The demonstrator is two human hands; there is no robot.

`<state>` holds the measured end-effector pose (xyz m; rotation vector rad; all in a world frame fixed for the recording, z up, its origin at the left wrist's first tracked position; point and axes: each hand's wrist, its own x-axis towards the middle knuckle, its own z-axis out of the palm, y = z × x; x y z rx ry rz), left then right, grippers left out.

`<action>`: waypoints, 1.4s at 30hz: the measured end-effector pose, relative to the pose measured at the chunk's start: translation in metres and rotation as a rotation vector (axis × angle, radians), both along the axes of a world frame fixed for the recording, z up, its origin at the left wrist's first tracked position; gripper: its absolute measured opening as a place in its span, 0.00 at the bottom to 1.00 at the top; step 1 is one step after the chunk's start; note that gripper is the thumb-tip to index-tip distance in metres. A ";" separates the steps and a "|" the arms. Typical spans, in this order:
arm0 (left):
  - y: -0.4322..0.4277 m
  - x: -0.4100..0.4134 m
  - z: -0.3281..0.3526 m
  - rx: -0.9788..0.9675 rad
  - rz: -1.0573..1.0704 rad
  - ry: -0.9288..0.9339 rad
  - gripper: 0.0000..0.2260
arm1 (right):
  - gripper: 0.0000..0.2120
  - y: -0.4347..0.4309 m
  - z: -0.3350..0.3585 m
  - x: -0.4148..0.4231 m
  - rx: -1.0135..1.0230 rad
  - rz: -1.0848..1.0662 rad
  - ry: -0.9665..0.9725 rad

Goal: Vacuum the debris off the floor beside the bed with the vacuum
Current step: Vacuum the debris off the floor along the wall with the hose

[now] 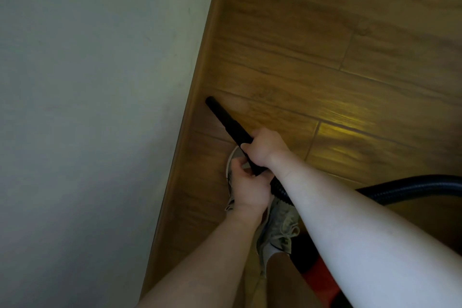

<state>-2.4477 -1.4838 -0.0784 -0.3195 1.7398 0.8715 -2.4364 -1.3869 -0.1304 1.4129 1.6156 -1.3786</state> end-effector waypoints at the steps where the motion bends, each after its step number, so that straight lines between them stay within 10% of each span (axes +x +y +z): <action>1: -0.004 0.001 -0.001 -0.006 0.002 0.005 0.19 | 0.11 -0.003 0.000 0.000 0.002 0.009 -0.001; 30: -0.167 0.050 -0.005 -0.037 0.082 -0.032 0.24 | 0.15 -0.160 0.004 0.040 -0.002 0.166 0.020; 42: -0.237 0.040 -0.006 0.041 -0.107 0.021 0.28 | 0.18 -0.218 0.015 0.045 0.049 -0.081 0.058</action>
